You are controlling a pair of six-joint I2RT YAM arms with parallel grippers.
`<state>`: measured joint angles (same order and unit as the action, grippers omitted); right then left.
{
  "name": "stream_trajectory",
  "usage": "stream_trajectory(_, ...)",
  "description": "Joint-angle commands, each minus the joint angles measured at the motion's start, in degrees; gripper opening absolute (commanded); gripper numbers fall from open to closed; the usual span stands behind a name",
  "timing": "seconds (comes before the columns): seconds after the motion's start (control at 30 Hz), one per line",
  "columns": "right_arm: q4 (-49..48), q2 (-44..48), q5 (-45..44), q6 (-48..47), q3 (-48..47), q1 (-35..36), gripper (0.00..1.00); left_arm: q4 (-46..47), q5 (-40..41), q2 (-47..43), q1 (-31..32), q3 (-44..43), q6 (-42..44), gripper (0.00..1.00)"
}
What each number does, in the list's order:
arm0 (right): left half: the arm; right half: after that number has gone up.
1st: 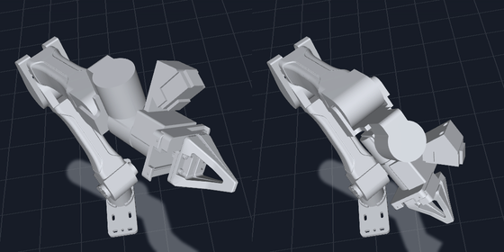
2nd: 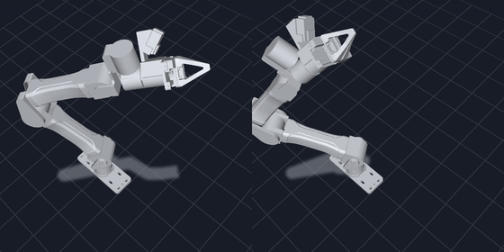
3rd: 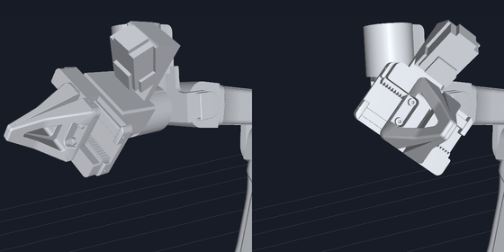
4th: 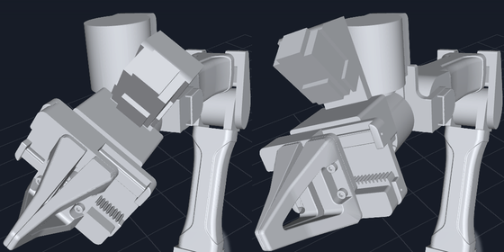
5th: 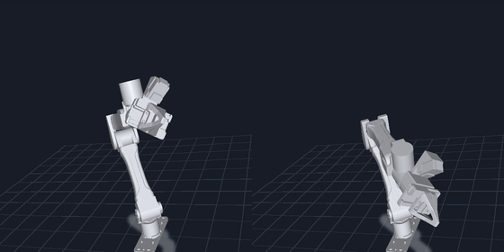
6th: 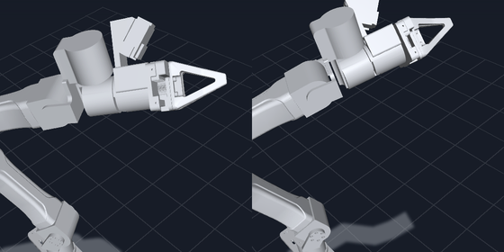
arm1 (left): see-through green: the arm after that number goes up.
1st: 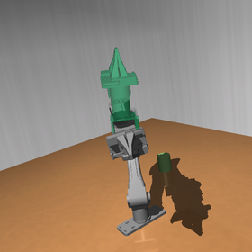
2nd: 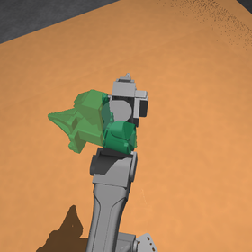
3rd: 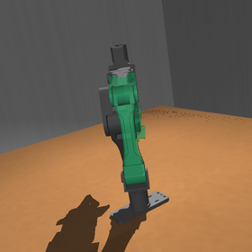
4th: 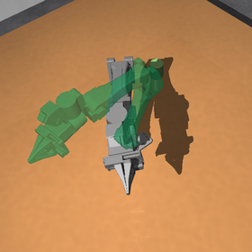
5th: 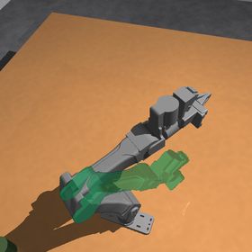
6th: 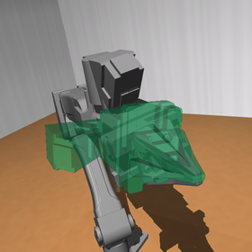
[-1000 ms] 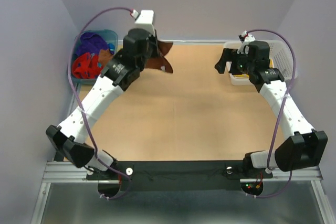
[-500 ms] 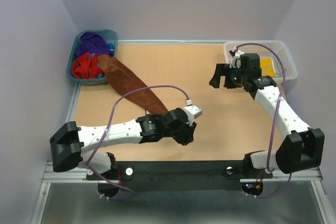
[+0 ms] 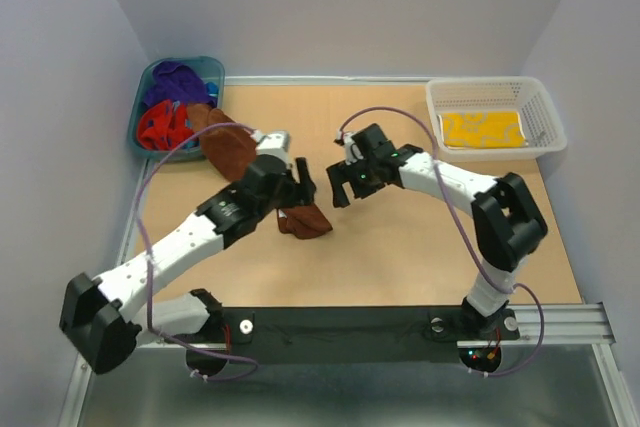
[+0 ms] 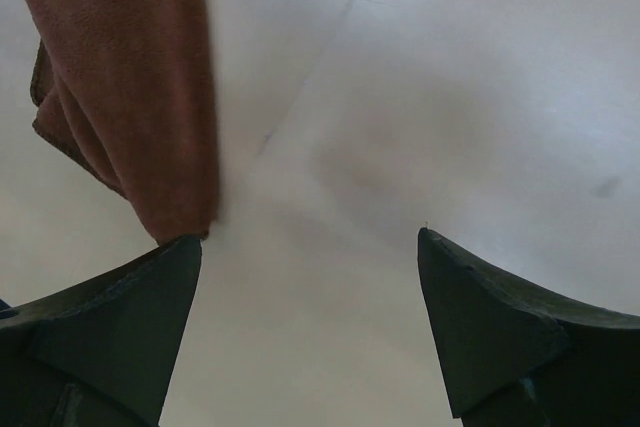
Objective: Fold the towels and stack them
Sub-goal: Move the towel to the center of the board
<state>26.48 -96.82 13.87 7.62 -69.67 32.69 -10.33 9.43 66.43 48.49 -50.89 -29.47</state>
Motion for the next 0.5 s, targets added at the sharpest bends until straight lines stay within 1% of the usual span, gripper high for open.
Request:
stream_trajectory(0.0,-2.04,-7.74,-2.44,-0.76,-6.78,6.32,0.91,-3.99,6.47,-9.37,-10.5,3.95,-1.73,0.82)
stream_trajectory(0.03,-2.22,-9.25,-2.79,-0.76,-8.1,8.6,0.9,-4.43,6.91,-10.18,-12.87,5.27,-1.47,0.86)
stream_trajectory(0.1,-2.31,-12.07,-4.02,-0.85,-10.21,10.63,0.87,-5.05,6.92,-11.67,-17.97,6.42,-0.06,0.88)
stream_trajectory(0.13,-2.31,-13.21,-4.02,-0.68,-11.18,12.04,0.86,-5.14,6.83,-11.85,-22.95,6.94,0.46,0.89)
stream_trajectory(0.2,-2.31,-16.03,-4.2,-0.67,-13.12,13.27,0.82,-4.44,4.99,-11.51,-27.29,8.35,3.01,0.89)
stream_trajectory(0.23,-2.4,-16.73,-5.33,-0.59,-13.38,14.41,0.8,-4.18,4.46,-11.24,-31.31,8.7,3.98,0.89)
stream_trajectory(0.27,-2.22,-17.96,-5.86,-0.93,-13.56,15.03,0.79,-3.22,3.5,-10.8,-32.74,9.4,4.77,0.89)
stream_trajectory(0.37,-1.96,-18.93,-7.71,-1.2,-12.43,16.7,0.66,-1.81,2.61,-8.96,-37.41,10.37,7.58,0.89)
stream_trajectory(0.4,-1.87,-18.85,-8.15,-1.03,-11.12,16.88,0.53,-0.76,2.52,-8.52,-37.94,10.72,8.2,0.89)
stream_trajectory(0.43,-1.87,-18.67,-8.94,-0.33,-10.06,17.06,0.44,-0.14,2.52,-7.73,-38.81,11.08,8.73,0.89)
stream_trajectory(0.47,-1.78,-17.63,-9.64,0.11,-7.96,17.06,0.19,0.56,2.7,-7.2,-39.0,11.25,8.64,0.89)
